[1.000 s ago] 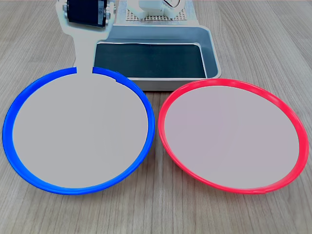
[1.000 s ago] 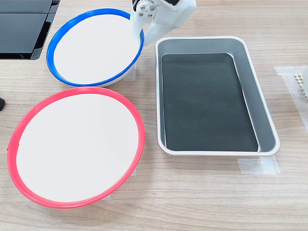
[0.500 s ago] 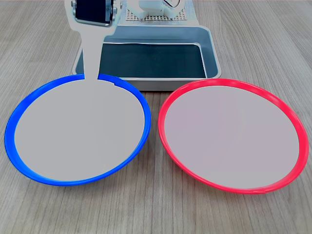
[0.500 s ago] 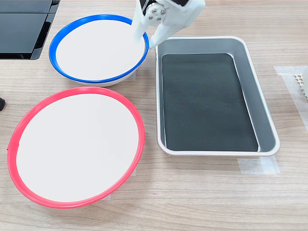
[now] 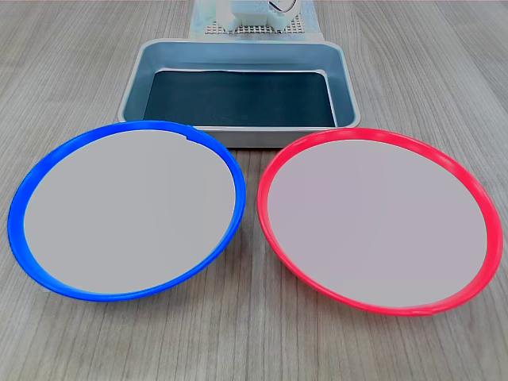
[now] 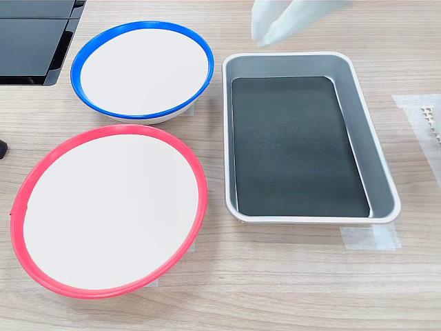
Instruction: Lift the stacked dish and set it down on the table.
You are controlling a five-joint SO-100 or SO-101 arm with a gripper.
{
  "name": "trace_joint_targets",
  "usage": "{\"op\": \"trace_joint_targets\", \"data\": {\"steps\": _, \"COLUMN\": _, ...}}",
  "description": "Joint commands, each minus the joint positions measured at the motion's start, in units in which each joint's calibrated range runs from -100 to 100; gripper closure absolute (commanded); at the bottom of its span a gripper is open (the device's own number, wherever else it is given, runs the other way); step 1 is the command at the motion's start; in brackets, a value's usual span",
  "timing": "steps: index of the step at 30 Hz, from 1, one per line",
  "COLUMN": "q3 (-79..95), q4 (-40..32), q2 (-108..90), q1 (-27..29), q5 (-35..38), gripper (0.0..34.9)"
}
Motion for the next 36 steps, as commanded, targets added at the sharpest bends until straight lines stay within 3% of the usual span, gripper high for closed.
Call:
{"op": "trace_joint_targets", "data": {"steps": 1, "q3": 15.4, "q4": -10.7, "q2": -18.9, "q1": -3.9, "q5": -8.0, "gripper": 34.9}}
{"op": "trace_joint_targets", "data": {"steps": 5, "q3": 35.7, "q4": -18.8, "q2": -38.6, "q1": -6.6, "q5": -12.0, "gripper": 34.9}}
{"op": "trace_joint_targets", "data": {"steps": 12, "q3": 52.3, "q4": -16.0, "q2": -55.8, "q1": -7.3, "q5": -12.3, "gripper": 34.9}}
{"op": "trace_joint_targets", "data": {"steps": 23, "q3": 58.1, "q4": -8.7, "q2": -62.1, "q1": -4.7, "q5": -10.3, "gripper": 34.9}}
{"op": "trace_joint_targets", "data": {"steps": 36, "q3": 58.1, "q4": -8.6, "q2": -62.1, "q1": -5.4, "q5": -10.1, "gripper": 34.6}}
